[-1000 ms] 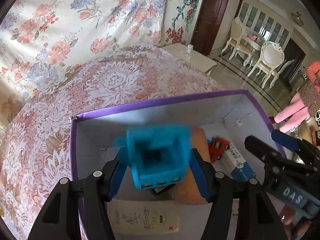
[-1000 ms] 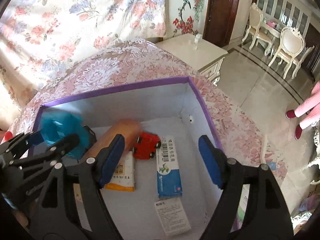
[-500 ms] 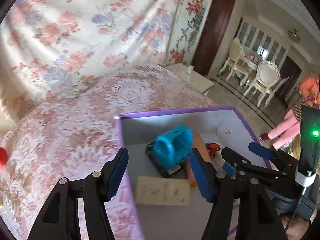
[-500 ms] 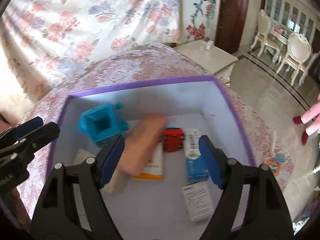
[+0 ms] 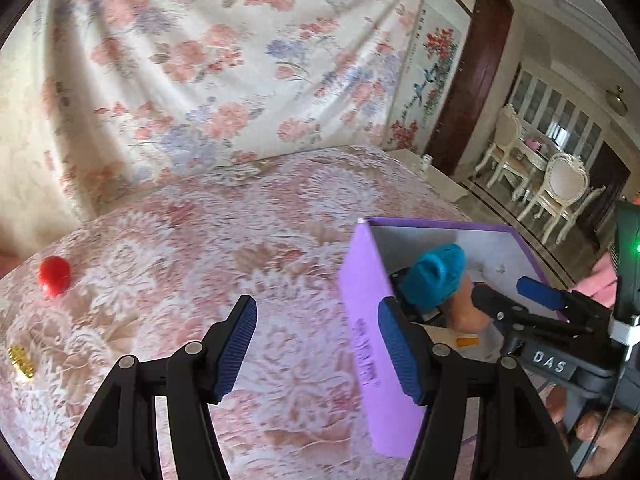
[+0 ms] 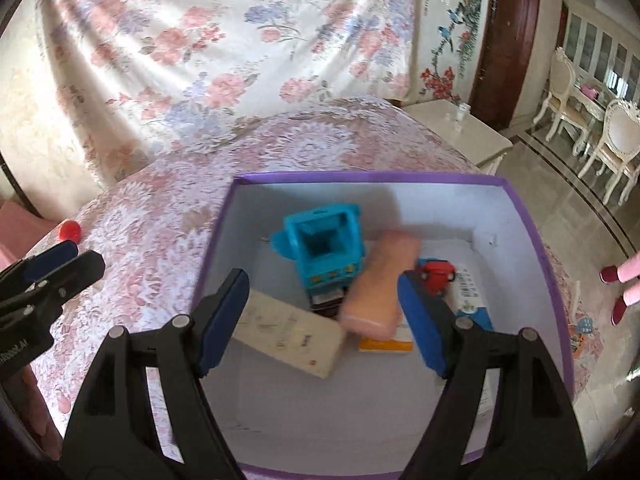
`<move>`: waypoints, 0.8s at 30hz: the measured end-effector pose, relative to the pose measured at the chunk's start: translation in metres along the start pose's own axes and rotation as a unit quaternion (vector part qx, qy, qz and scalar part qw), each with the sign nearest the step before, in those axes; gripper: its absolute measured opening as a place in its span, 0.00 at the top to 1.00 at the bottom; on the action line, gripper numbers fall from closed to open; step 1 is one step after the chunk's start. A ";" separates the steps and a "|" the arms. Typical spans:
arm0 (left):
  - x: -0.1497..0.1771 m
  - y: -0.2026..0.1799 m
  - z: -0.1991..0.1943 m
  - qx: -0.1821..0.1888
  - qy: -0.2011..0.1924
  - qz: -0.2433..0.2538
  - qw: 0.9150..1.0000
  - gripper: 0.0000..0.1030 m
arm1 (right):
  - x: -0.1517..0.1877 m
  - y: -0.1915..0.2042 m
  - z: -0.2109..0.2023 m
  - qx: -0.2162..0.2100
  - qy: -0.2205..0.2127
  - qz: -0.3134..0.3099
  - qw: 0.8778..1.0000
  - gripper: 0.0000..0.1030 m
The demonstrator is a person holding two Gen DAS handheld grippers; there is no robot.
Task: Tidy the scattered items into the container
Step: 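Withdraw both open tools toward the red ball and gold trinket on the bed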
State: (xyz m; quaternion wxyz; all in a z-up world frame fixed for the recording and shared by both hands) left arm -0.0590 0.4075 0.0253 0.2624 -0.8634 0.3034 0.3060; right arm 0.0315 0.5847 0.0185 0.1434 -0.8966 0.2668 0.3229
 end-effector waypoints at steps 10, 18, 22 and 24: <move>0.016 0.038 -0.021 -0.045 -0.021 -0.009 0.999 0.38 | -0.002 0.047 -0.005 -0.020 -0.003 -0.033 0.999 0.23; 0.021 0.068 -0.026 -0.059 -0.022 -0.027 0.998 0.38 | -0.004 0.087 -0.007 -0.034 -0.006 -0.059 0.998 0.23; 0.024 0.084 -0.032 -0.067 -0.024 -0.036 0.997 0.38 | -0.005 0.109 -0.007 -0.040 -0.007 -0.073 0.997 0.23; 0.026 0.093 -0.034 -0.072 -0.024 -0.040 0.996 0.38 | -0.006 0.121 -0.005 -0.043 -0.006 -0.077 0.996 0.23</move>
Point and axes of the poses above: each gripper's, at about its wrist camera, not at the fingertips, and z roughly the way its jaws point, y to its left, x to its underside, the point moved 2 cm from there along z, roughly the way its jaws point, and after that the axes turned 8 degrees about x, right-handed, at the moved point
